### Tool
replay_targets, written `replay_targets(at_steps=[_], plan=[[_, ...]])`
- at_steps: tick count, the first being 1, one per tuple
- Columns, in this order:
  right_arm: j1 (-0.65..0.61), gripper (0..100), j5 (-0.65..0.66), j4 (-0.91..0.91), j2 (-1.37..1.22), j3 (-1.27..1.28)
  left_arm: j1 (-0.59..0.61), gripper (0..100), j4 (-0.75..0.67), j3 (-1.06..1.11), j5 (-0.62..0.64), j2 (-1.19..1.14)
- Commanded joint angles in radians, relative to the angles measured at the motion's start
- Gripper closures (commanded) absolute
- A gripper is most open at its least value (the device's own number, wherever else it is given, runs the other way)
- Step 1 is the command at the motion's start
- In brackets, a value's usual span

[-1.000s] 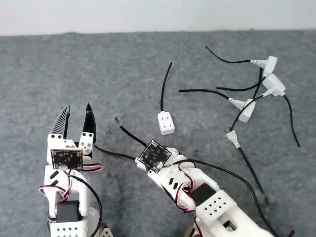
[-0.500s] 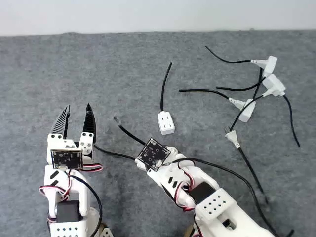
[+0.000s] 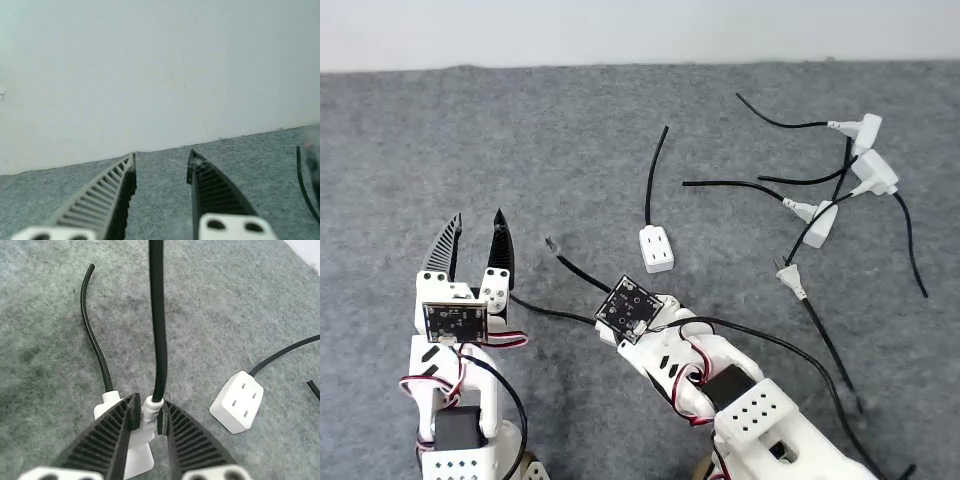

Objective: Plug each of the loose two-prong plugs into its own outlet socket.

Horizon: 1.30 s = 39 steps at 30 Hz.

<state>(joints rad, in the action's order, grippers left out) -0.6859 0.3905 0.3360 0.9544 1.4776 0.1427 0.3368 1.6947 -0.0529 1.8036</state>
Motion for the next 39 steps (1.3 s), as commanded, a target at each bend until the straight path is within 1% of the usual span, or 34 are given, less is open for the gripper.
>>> replay_targets(at_steps=[1,7,10,15,18,27,32,39], plan=[[0.013,99.0,0.012,0.012,-0.013,-0.02,-0.009,83,-0.02,-0.01,0.008,0.008],[0.016,99.0,0.012,0.044,-0.013,0.035,-0.009,83,-0.02,-0.01,0.008,0.008],[0.01,99.0,0.012,0.03,-0.013,0.081,-0.009,83,-0.02,-0.01,0.008,0.008],[0.008,99.0,0.012,0.01,-0.013,0.089,-0.009,83,-0.02,-0.01,0.008,0.008],[0.013,99.0,0.012,0.012,-0.013,0.051,-0.009,83,-0.02,-0.01,0.008,0.008],[0.015,99.0,0.014,0.024,-0.013,-0.229,-0.009,83,-0.02,-0.01,0.008,0.008],[0.015,99.0,0.014,0.059,-0.013,-0.281,-0.009,83,-0.02,-0.01,0.008,0.008],[0.01,99.0,0.009,0.101,-0.013,-0.252,-0.009,83,-0.02,-0.01,-0.006,0.008]])
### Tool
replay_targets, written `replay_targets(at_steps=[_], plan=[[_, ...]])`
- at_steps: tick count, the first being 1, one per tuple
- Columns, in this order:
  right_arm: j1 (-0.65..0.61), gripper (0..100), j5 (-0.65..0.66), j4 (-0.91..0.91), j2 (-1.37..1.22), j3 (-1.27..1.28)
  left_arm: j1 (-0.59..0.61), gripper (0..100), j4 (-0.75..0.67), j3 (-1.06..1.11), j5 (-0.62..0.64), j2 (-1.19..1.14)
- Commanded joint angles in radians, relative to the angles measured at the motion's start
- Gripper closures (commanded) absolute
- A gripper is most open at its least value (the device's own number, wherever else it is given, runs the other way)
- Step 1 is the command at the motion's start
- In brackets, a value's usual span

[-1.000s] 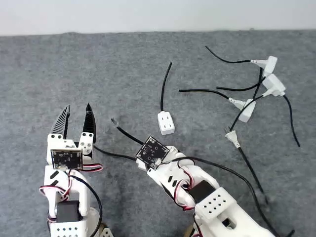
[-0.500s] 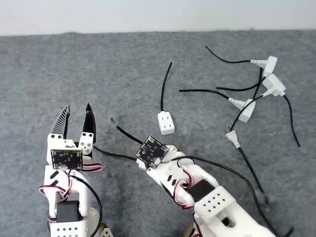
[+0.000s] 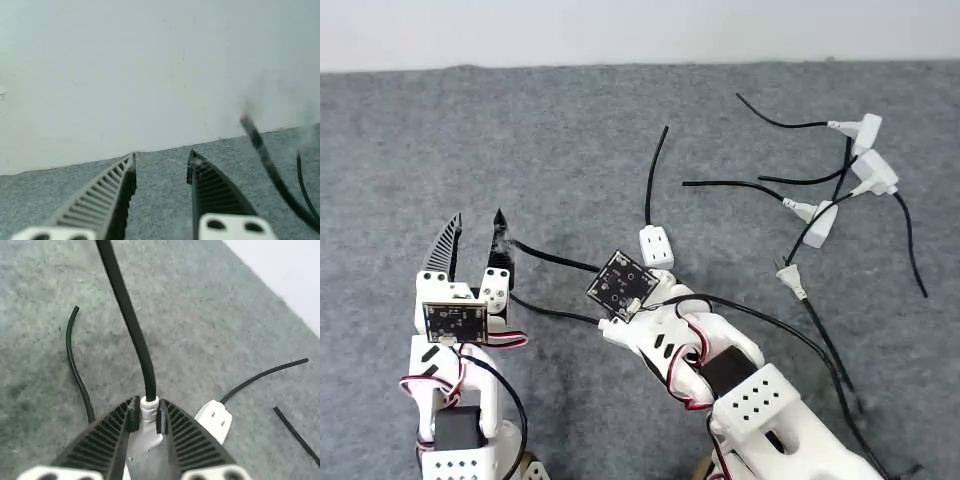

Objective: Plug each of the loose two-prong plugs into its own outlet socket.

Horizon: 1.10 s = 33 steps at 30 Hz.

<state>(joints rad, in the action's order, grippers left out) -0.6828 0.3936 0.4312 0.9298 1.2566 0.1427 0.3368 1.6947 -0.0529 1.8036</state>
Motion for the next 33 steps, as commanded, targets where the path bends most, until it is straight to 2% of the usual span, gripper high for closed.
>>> replay_targets(at_steps=[1,6,14,23,28,33], plan=[[0.007,99.0,-0.011,0.002,0.012,-0.018,-0.009,83,-0.02,-0.01,-0.006,0.008],[0.005,99.0,-0.138,0.002,0.012,0.032,-0.009,83,-0.02,-0.01,-0.006,0.008],[-0.004,99.0,-0.152,-0.048,0.012,0.166,-0.009,83,-0.02,-0.01,-0.006,0.008],[-0.143,99.0,-0.152,-0.148,0.012,0.178,-0.017,83,-0.02,-0.01,-0.006,0.008],[-0.087,99.0,-0.149,-0.153,0.012,0.13,-0.018,83,-0.018,-0.01,-0.006,0.008],[0.027,99.1,-0.146,-0.142,0.012,0.009,-0.018,83,-0.018,-0.01,-0.006,0.008]])
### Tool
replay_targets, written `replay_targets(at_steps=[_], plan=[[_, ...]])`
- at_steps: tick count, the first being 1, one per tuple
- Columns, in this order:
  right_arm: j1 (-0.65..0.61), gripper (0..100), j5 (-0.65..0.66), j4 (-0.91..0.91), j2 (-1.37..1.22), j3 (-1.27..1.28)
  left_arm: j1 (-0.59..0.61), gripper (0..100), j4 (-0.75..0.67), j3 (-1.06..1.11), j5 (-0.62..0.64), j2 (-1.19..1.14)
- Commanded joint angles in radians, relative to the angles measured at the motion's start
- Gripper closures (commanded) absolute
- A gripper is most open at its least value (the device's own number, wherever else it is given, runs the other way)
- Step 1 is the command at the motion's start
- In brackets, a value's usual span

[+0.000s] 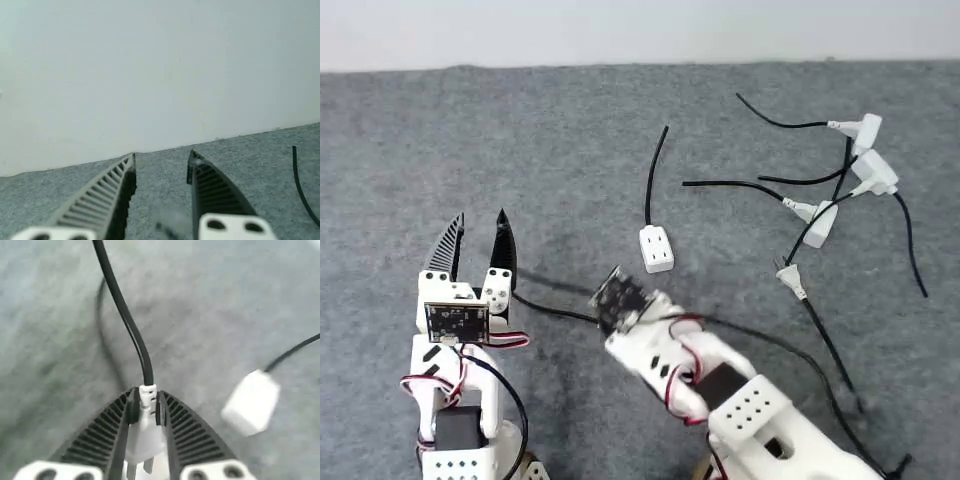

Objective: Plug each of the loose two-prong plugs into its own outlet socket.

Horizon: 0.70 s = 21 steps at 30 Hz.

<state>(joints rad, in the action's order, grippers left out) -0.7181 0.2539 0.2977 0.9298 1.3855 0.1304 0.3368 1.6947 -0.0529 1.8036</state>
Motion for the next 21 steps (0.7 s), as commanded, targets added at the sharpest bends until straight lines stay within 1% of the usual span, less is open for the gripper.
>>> replay_targets(at_steps=[1,5,8,10,15,18,21], plan=[[0.084,99.1,-0.006,-0.004,0.012,-0.147,-0.006,83,-0.018,-0.01,-0.006,0.008],[0.133,99.1,-0.005,0.065,0.01,-0.293,-0.009,83,-0.018,-0.01,-0.005,0.011],[0.136,99.1,-0.005,0.114,0.01,-0.419,-0.066,83,-0.02,-0.01,-0.008,0.014],[0.133,99.1,-0.005,0.142,0.01,-0.499,-0.132,83,-0.023,-0.012,-0.035,0.015],[0.111,99.1,-0.005,0.219,0.002,-0.686,-0.348,83,-0.02,-0.012,-0.164,0.015],[0.073,99.1,-0.005,0.246,0.001,-0.77,-0.445,83,-0.031,-0.018,-0.229,0.015],[0.045,99.1,-0.005,0.263,0.001,-0.836,-0.517,83,-0.041,-0.054,-0.239,0.015]])
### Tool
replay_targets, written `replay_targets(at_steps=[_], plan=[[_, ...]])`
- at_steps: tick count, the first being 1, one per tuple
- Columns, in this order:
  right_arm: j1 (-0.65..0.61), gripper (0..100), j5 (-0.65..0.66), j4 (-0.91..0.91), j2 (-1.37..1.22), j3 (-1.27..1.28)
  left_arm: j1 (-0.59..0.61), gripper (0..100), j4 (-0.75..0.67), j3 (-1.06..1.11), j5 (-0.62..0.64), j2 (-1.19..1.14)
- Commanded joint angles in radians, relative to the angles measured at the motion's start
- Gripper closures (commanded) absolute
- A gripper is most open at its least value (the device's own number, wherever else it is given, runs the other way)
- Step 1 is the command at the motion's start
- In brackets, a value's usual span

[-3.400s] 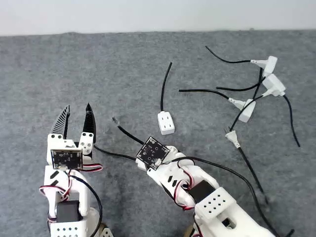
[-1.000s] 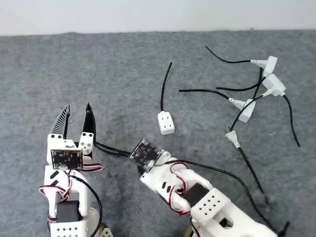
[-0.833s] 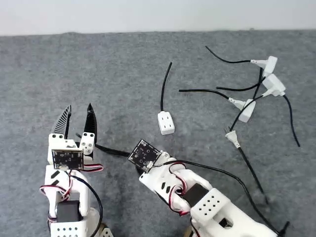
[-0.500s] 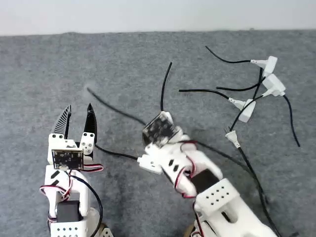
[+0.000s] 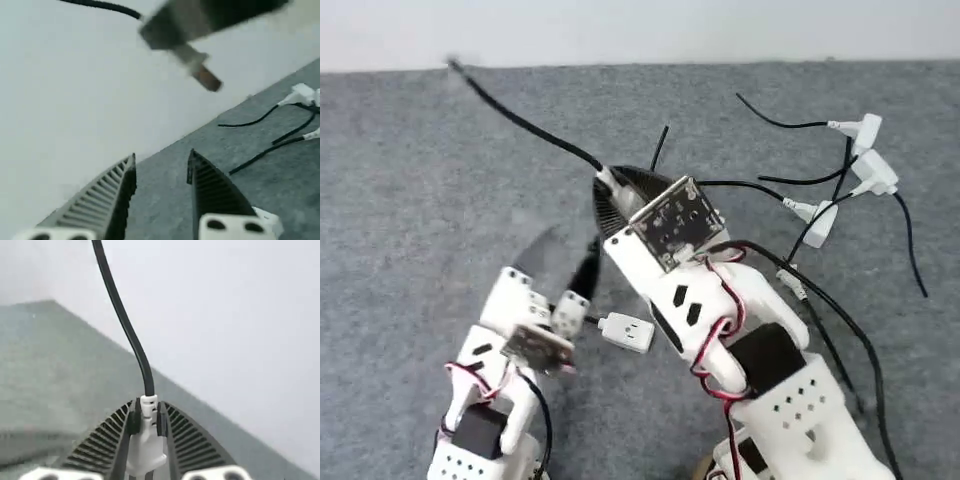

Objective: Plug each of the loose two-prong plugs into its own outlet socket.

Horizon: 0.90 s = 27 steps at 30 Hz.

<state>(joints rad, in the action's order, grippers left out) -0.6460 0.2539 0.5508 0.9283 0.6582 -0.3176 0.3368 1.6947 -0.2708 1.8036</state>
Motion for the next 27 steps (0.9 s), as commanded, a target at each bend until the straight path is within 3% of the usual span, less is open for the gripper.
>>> replay_targets(at_steps=[1,11,21,27], plan=[[-0.039,99.1,-0.003,0.01,0.002,-0.127,-0.089,83,-0.041,-0.07,-0.021,0.015],[-0.153,99.1,0.084,0.085,0.015,-0.161,-0.17,83,-0.04,-0.171,-0.037,0.015],[-0.102,99.1,0.087,0.093,0.041,-0.17,-0.163,84,-0.041,-0.173,-0.046,0.015],[-0.087,99.1,0.087,0.194,0.039,-0.216,-0.143,84,-0.04,-0.196,-0.046,0.015]])
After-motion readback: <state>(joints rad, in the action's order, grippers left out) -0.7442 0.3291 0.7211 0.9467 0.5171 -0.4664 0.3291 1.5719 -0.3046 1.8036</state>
